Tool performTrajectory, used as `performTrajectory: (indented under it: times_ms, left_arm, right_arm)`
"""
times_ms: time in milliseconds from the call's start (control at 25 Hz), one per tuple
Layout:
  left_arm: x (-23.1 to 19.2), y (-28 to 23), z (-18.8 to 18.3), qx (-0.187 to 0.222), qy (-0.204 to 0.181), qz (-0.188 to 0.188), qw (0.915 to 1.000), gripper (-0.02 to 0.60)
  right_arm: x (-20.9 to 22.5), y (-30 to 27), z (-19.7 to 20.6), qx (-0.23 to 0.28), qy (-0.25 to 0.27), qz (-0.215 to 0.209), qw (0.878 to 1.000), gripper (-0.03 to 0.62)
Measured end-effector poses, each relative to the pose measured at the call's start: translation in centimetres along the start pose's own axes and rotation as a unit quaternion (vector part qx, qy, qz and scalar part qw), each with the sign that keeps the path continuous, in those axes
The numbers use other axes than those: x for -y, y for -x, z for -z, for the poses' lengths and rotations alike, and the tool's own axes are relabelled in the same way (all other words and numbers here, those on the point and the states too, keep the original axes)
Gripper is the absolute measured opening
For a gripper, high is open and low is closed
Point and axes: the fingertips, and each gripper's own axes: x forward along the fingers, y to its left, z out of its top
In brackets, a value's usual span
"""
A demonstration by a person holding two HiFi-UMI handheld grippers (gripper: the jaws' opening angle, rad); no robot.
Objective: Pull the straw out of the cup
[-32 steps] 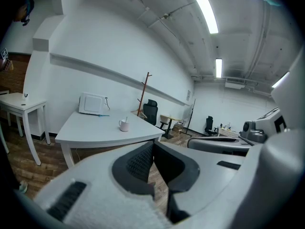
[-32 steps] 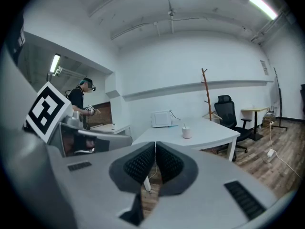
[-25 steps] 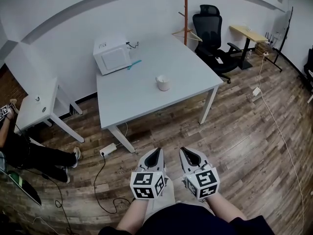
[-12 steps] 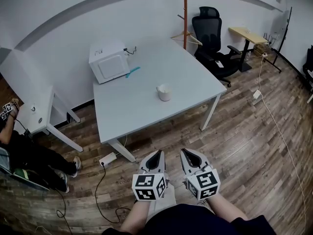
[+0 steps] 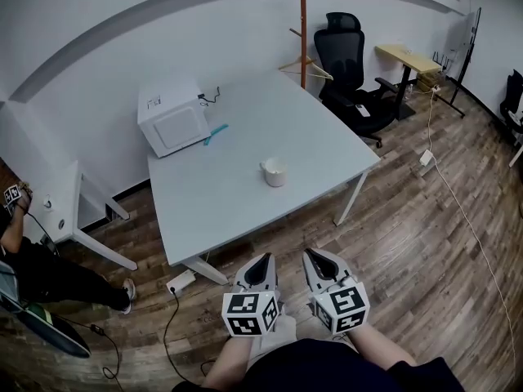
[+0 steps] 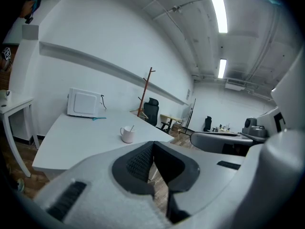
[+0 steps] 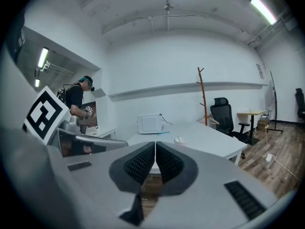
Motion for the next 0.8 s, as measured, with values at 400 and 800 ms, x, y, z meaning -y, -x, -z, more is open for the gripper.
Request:
performTrajectory:
  times_ms: [400, 800]
  left_arm:
    - [-4.3, -4.0, -2.6, -0.008, -0.003, 0.014, 0.9999, 0.018]
    - [-8.5, -7.7, -4.9, -0.012, -0.009, 0.03, 0.9994, 0.018]
  right_arm:
    - [0.6, -6.4, -1.8, 0.001, 0.004, 0.006, 1.0, 0.029]
    - [0.8, -12.6, -3.3, 0.003, 0.009, 0.015, 1.0, 0.029]
